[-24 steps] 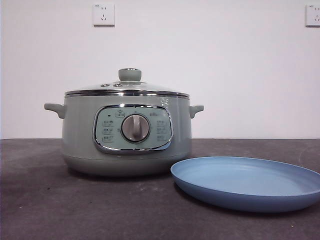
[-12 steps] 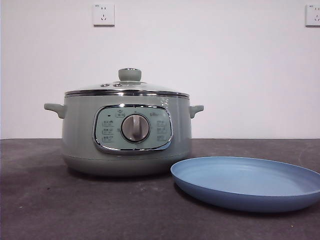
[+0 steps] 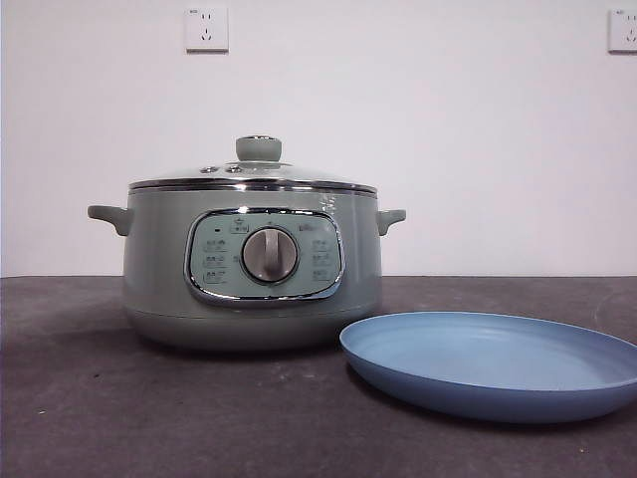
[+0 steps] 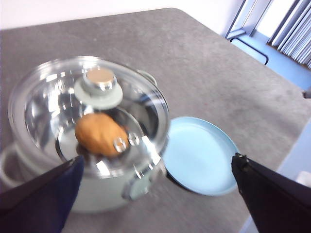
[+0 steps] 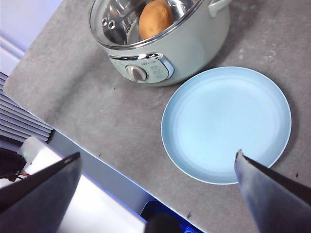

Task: Take the potato out from the steamer,put the potato on the plate,close the lid

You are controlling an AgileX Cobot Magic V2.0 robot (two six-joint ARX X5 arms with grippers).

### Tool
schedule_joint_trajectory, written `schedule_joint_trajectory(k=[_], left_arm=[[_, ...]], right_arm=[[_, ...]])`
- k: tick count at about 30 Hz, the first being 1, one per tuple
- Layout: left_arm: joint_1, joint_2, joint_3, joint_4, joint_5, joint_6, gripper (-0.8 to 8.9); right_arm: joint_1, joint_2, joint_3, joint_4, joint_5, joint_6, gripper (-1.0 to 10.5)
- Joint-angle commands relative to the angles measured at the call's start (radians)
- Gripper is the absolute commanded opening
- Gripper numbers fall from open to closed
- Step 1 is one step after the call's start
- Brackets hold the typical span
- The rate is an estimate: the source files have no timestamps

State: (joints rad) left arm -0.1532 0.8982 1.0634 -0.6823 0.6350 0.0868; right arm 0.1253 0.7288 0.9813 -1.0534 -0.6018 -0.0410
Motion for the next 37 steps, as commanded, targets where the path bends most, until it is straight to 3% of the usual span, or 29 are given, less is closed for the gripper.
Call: schedule_joint_trajectory(k=[1, 8, 16, 26, 31, 37], left_arm=[[-0.056, 0.101, 0.067, 0.031, -0.055, 0.040, 6.28], [-0.163, 0.375, 0.244, 0.059, -0.197, 0.111, 6.28], [-0.220, 0.633, 0.362, 0.140, -0.272, 0.129, 6.28], [-0.241, 0.795, 0.367, 0.290, -0.297, 0.127, 6.26], [-0.254, 0.819, 0.367, 0.293, -0.321, 0.127, 6.23], [-0.268, 0.819, 0.367, 0.285, -0.320, 0.124, 2.29]], right_arm=[[0.002, 0.005, 0.002, 0.013, -0.001, 0.006, 6.6], [0.002, 0.015, 0.002, 0.022, -0.001, 0.006, 6.6], [0.002, 0.017, 0.002, 0.024, -0.001, 0.006, 6.6], [0.002, 0.018, 0.002, 0.026, 0.001, 0.006, 6.6], [0.002, 0.018, 0.002, 0.028, 0.002, 0.006, 6.6], [0.002, 0.018, 0.002, 0.033, 0.002, 0.006, 6.6]])
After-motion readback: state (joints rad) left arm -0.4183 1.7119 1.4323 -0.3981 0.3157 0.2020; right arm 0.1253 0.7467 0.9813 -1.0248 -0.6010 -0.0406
